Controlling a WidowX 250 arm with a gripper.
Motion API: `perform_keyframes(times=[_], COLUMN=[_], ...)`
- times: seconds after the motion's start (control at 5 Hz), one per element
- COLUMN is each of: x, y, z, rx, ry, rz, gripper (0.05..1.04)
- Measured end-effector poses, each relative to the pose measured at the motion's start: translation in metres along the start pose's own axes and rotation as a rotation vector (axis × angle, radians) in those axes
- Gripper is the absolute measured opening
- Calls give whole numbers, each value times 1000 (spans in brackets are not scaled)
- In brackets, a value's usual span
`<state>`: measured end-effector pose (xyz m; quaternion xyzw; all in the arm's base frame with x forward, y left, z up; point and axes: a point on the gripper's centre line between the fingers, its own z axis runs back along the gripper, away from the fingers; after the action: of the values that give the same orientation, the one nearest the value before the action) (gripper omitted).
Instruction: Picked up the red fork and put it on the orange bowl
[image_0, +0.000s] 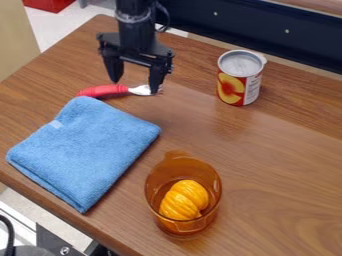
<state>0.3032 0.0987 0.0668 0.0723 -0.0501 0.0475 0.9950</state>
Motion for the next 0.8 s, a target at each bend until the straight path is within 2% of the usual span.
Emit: perform_keyframes(times=[0.2, 0.6, 0.8], x=[10, 18, 22], y=[17, 33, 33], z=[-12, -39, -45], rx=[-46, -99, -96], ry=[45, -43, -90], rz=[-255, -696, -726], gripper=[993, 993, 993])
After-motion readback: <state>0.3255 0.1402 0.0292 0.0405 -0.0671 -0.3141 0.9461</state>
